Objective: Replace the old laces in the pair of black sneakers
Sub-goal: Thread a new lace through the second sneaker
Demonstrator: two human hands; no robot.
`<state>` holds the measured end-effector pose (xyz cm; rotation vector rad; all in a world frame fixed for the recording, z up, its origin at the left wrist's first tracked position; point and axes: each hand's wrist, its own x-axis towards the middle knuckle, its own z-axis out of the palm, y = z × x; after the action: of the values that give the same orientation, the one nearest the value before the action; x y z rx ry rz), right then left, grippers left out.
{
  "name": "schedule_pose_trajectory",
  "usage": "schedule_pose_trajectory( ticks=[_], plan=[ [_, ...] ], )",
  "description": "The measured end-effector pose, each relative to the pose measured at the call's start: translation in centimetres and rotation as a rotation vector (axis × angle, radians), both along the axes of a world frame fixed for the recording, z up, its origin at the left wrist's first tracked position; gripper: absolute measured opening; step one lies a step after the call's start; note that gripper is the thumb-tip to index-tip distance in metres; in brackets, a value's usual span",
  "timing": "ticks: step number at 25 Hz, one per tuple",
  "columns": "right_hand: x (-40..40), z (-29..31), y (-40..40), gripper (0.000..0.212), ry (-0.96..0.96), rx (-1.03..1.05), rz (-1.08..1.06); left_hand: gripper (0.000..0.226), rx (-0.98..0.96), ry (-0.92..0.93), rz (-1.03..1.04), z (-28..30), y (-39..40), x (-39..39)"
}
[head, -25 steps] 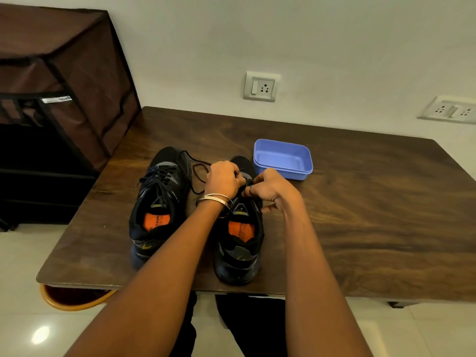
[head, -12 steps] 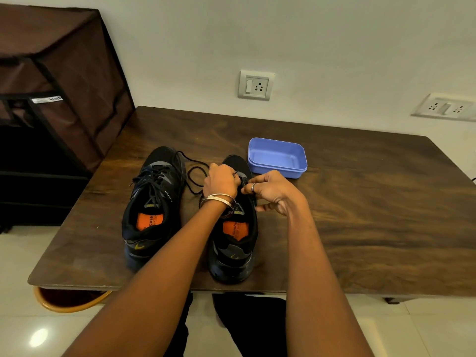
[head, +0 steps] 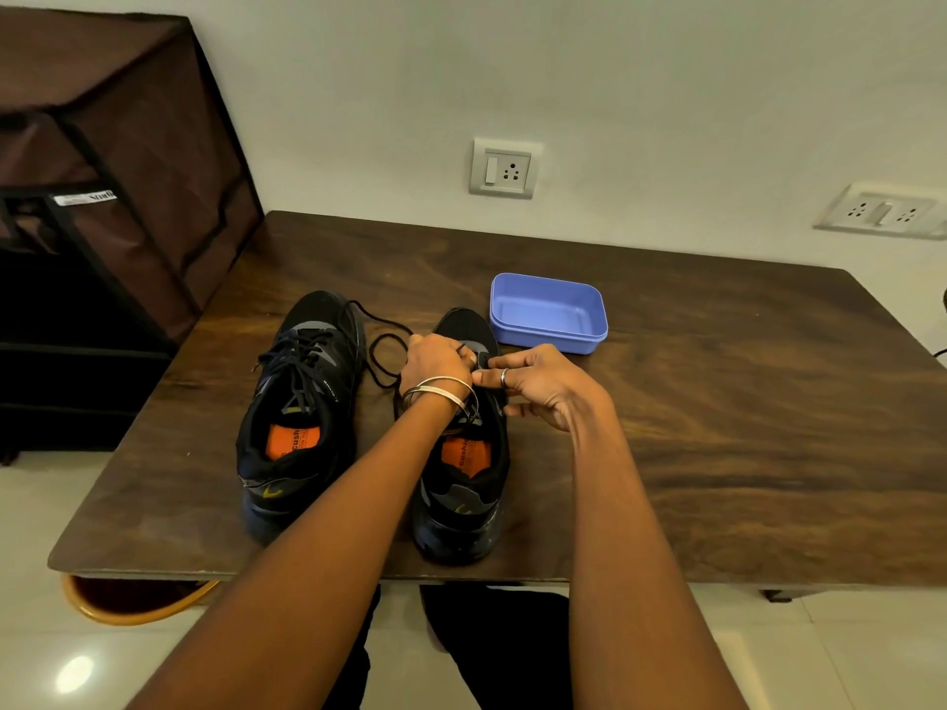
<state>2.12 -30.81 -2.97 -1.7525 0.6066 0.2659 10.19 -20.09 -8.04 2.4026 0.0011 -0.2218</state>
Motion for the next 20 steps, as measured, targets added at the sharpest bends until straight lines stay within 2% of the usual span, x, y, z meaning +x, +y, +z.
schedule_pose_trajectory(
  ticks=[4, 8, 13, 15, 20],
  plan=[
    [0.0, -0.2, -0.4, 0.040, 0.007, 0.008, 0.033, 0.020, 0.021, 0.054, 0.089, 0.3, -0.7, 0.0],
    [0.4, -0.7, -0.7, 0.023, -0.011, -0.047, 0.011, 0.025, 0.053, 0.061, 0.062, 0.3, -1.0, 0.7],
    [2.0, -2.7, -0.4, 0.006, -0.109, -0.353, -0.171, 0.029, 0.057, 0.099, 0.015, 0.4, -1.2, 1.0],
    [2.3, -3.2, 0.2, 0.013, -0.158, -0.425, -0.268, 0.029, 0.056, 0.107, -0.008, 0.3, -1.1, 1.0],
    [2.4, -3.0, 0.9, 0.013, -0.203, -0.547, -0.220, 0.029, 0.078, 0.126, 0.023, 0.6, -1.2, 0.8]
  ],
)
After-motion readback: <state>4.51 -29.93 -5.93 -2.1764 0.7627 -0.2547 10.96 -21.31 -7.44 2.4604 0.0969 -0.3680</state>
